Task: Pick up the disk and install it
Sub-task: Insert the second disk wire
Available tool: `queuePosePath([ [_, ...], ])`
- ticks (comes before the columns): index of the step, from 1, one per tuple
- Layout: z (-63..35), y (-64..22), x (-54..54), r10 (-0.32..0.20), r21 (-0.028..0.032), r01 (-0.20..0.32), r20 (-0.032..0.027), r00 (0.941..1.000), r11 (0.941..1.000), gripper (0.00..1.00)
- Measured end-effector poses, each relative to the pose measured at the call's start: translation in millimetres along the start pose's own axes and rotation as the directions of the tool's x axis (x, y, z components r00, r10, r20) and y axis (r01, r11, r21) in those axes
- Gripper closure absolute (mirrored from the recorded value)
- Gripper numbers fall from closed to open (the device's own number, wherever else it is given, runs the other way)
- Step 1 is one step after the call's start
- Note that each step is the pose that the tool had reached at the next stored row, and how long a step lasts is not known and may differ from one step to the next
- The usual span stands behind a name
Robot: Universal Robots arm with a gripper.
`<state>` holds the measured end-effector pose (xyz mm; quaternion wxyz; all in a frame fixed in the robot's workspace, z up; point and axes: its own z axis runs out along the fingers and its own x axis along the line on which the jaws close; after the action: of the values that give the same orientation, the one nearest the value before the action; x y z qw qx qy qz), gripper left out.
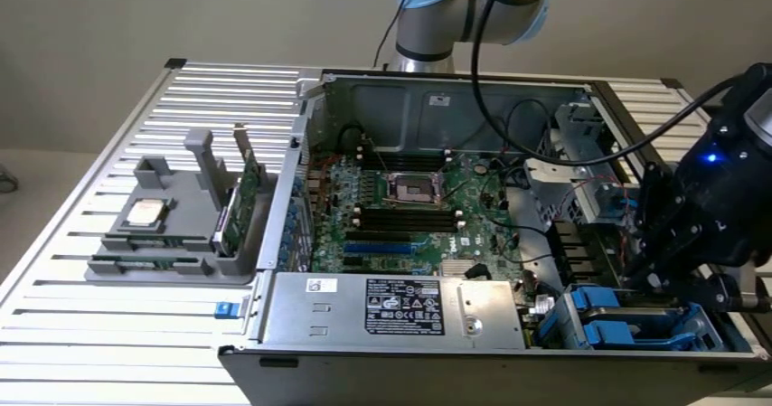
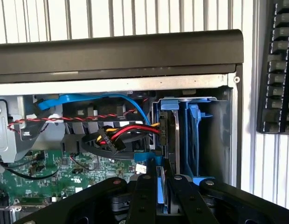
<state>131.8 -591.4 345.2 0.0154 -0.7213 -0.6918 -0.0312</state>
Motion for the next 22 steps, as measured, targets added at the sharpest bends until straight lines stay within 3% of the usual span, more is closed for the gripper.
queuePosePath([
  [2,0.3,-0.3,-0.4,-0.008,-0.0136,0.008,-0.0012,1.0000,0.9999,0.84],
  [3,0.6,-1.0,-0.7,-0.010,-0.0175,0.010,-0.0017,0.9999,0.9998,0.84],
  [7,2.0,-3.6,-2.2,-0.017,-0.0271,0.017,-0.0035,0.9999,0.9995,0.84],
  [14,2.3,-5.6,-2.3,-0.018,-0.0290,0.018,-0.0083,0.9998,0.9994,0.84],
  [22,2.1,-5.9,1.3,-0.018,-0.0297,0.018,-0.0097,0.9998,0.9994,0.84],
])
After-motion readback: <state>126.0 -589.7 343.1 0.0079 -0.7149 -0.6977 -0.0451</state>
